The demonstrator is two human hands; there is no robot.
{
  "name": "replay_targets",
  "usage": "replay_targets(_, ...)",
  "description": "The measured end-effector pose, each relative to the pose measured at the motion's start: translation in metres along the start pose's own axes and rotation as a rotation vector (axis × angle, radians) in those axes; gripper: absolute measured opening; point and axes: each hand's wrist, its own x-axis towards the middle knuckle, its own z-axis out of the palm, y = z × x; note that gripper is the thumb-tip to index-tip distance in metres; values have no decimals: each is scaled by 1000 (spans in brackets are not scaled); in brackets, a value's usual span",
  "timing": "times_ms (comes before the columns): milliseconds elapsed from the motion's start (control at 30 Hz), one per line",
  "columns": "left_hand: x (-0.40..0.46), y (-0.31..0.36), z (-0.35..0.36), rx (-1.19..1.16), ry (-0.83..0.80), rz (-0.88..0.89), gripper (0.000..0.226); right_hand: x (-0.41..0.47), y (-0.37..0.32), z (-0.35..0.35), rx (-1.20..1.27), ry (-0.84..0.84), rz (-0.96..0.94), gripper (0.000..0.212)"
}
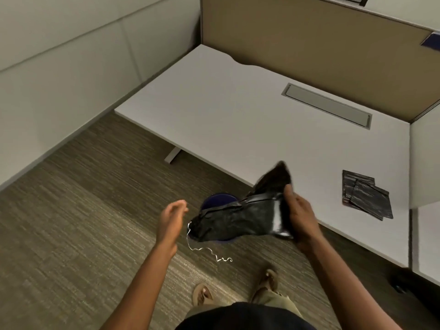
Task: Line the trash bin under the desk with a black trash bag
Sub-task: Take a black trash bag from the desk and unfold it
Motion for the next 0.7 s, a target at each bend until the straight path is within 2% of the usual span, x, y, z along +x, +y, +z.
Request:
replay_targets(33,-15,16,9,-50,-125,40,30,-4,5,17,-85,-12,-20,64)
replay_targets(100,-40,43,29,-83,-395,68,41,-9,15,48,-172,-94,-90,70)
replay_targets(167,-53,59,49,-30,-538,83,53,-11,20,71,-212,-203,-167,68)
replay_targets(300,-40,62,63,-81,-346,60,38,6,13,85,-200,-197,-245,80)
replay_targets(400,-31,57,59,-139,-324,22,37,23,5,76,-198,-179,-196,76)
replay_targets(533,-31,55,68,-140,-375,-30,63,37,8,72,-188,-341,-109,61)
replay_targets(600,-27,53,80,-93,-277,2,53,43,9,75,-199,-400,-111,61)
replay_targets(700,-17,54,86,-236,-160,0,35,58,8,76,-188,-290,-136,65)
